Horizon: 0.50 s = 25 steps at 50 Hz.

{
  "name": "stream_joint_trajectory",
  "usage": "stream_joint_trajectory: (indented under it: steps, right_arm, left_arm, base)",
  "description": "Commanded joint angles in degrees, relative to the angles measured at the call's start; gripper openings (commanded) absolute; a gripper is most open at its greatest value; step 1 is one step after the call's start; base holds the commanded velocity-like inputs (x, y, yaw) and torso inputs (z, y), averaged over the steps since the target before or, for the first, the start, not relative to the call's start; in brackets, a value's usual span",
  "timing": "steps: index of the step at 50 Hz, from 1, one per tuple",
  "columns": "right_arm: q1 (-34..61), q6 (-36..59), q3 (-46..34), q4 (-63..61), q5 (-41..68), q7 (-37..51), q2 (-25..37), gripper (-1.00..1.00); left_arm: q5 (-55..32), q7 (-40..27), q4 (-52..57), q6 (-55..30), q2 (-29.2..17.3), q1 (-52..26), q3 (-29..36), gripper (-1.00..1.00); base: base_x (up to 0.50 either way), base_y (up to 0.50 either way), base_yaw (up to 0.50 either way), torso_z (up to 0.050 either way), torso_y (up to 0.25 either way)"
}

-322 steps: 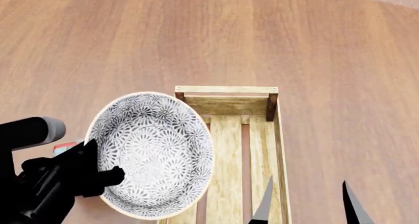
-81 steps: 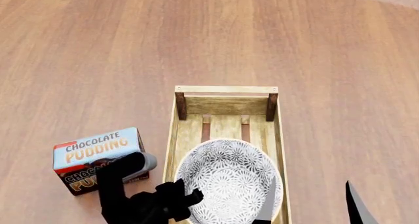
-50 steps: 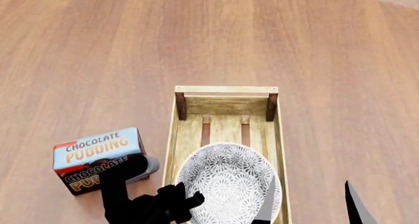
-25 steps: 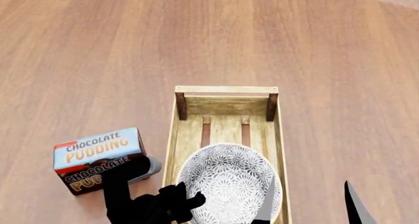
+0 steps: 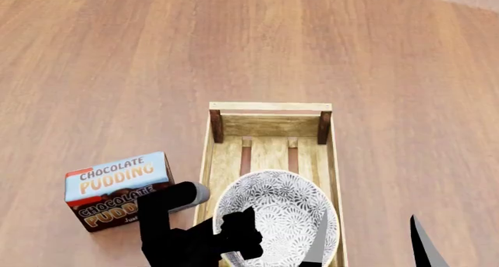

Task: Pick up the bowl on the left and put it in the tray.

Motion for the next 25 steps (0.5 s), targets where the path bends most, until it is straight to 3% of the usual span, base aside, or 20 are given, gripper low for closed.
stream_joint_trajectory:
  steps: [1, 25]
  right_arm:
    - [-0.28, -0.66, 1.03, 0.12, -1.20, -1.77, -1.07, 1.00]
    - [0.00, -0.65, 0.61, 0.30, -1.26, -1.64, -0.95, 1.00]
  left_arm:
    - [-2.11, -1.63, -0.94, -1.35, -0.29, 0.32, -1.03, 1.00]
    - [4.83, -6.45, 3.94, -1.74, -3.07, -1.08, 5.10, 1.00]
  base:
    - [0.00, 0.00, 0.00, 0.000, 0.000]
    - [0.00, 0.00, 0.00, 0.000, -0.002]
